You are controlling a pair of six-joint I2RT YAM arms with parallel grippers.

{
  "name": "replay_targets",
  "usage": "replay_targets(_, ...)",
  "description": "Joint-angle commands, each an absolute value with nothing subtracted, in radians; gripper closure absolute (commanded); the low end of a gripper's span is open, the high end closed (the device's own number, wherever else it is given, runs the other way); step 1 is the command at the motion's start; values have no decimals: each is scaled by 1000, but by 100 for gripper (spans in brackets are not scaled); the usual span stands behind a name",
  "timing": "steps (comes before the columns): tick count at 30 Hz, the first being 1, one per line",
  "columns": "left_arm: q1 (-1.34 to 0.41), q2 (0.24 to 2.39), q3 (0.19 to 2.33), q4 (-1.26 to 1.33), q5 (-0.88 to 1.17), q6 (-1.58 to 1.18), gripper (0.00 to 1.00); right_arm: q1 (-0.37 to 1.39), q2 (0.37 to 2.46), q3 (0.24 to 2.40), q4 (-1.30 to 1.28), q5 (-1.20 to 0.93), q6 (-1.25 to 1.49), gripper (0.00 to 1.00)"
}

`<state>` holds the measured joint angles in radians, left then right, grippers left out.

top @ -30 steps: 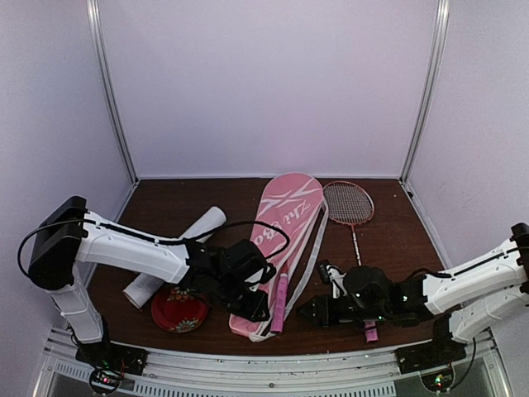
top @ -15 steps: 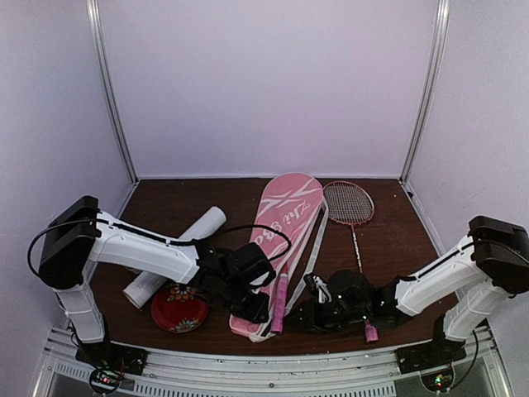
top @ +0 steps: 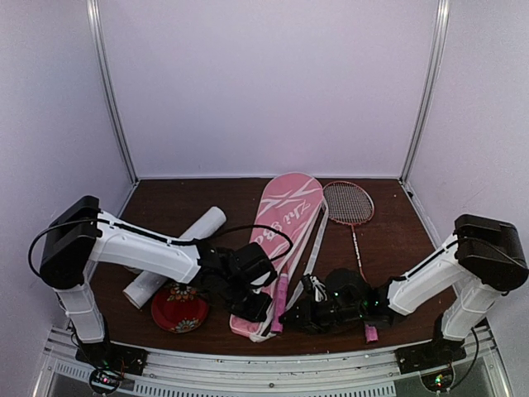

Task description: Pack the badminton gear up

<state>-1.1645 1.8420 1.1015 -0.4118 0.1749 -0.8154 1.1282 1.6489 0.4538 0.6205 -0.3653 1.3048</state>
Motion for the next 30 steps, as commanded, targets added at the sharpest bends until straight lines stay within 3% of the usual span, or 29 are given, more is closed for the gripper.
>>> replay_targets(1, -1169, 1763, 1092, -349, 176, -821, 100, 1113, 1647, 449, 656, -377, 1317, 72)
replay_targets(22, -1168, 1707, 1037, -272, 206, -831, 100, 1077, 1660, 502, 686, -393, 1293, 75)
replay_targets(30, -1167, 1707, 1034, -266, 205, -832, 100, 1078, 1622, 450, 529, -362, 1310, 64)
